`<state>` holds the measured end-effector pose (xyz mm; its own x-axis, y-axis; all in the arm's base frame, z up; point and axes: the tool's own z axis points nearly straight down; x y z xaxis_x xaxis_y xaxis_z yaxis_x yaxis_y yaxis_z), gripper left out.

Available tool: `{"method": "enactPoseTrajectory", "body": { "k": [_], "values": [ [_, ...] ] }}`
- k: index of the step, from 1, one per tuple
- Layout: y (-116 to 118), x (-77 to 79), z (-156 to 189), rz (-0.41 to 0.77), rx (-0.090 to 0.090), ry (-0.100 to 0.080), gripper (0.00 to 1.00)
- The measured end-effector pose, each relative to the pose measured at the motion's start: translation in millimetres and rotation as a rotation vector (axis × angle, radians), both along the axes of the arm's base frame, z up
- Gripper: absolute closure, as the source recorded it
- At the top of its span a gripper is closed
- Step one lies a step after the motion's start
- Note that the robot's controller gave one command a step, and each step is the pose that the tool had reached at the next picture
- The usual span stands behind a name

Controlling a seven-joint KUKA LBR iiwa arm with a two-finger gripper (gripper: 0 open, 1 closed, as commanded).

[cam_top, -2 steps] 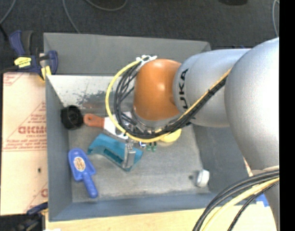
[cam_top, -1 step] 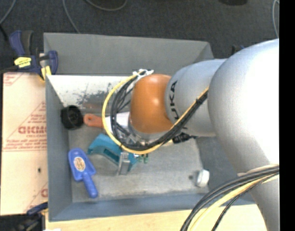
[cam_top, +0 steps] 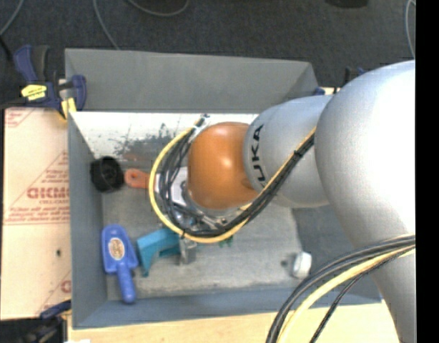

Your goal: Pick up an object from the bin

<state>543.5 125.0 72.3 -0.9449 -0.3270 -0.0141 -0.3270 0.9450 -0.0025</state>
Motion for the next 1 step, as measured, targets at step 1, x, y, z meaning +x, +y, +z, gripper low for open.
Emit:
{"method": "enactPoseTrajectory", "body": {
  "k": [1],
  "values": [
    [0.0,0.0,0.0,-0.001,0.000,0.000,1.00]
  ]
}}
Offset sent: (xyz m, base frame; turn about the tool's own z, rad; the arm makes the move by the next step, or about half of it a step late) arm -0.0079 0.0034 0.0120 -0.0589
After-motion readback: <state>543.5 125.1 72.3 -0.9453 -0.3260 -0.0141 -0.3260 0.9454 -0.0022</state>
